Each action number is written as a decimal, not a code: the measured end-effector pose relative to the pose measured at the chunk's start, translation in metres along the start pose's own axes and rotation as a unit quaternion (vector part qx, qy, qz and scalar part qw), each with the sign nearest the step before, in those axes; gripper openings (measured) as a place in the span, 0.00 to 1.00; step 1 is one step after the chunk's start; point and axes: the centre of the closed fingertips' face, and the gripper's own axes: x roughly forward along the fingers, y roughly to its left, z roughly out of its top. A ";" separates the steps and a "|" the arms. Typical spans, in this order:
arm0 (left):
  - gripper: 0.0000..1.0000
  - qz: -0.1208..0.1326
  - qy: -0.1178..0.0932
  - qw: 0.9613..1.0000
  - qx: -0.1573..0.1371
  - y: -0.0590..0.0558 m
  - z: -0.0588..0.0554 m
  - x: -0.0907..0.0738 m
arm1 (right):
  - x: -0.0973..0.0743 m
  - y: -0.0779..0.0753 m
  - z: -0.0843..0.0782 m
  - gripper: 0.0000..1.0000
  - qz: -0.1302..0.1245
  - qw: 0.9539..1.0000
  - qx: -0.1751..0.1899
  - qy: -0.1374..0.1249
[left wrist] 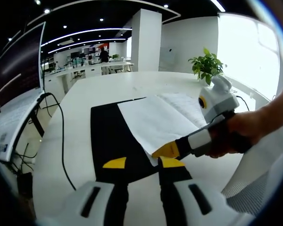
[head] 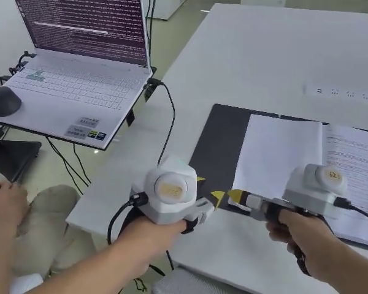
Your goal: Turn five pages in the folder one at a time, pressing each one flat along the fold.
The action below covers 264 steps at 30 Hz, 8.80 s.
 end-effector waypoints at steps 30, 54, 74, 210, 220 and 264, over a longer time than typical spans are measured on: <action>0.19 -0.012 0.052 0.997 0.055 -0.037 -0.026 0.083 | -0.107 -0.077 0.077 0.08 -0.025 0.987 0.111 -0.111; 0.20 -0.013 0.035 0.998 0.053 -0.034 -0.028 0.086 | -0.075 -0.154 0.164 0.00 -0.034 0.974 0.176 -0.140; 0.20 -0.015 0.035 0.997 0.060 -0.036 -0.028 0.087 | -0.038 -0.194 0.208 0.00 -0.050 0.964 0.211 -0.154; 0.20 0.004 0.070 0.997 0.017 -0.038 -0.022 0.068 | -0.194 -0.050 0.012 0.13 -0.019 0.992 0.110 -0.064; 0.30 -0.003 0.031 0.999 -0.009 -0.042 0.009 0.032 | -0.249 -0.071 0.035 0.34 -0.135 0.981 0.011 -0.136; 0.70 0.023 -0.022 0.999 0.004 -0.051 0.054 -0.041 | -0.332 -0.096 0.050 0.77 -0.264 0.938 -0.110 -0.195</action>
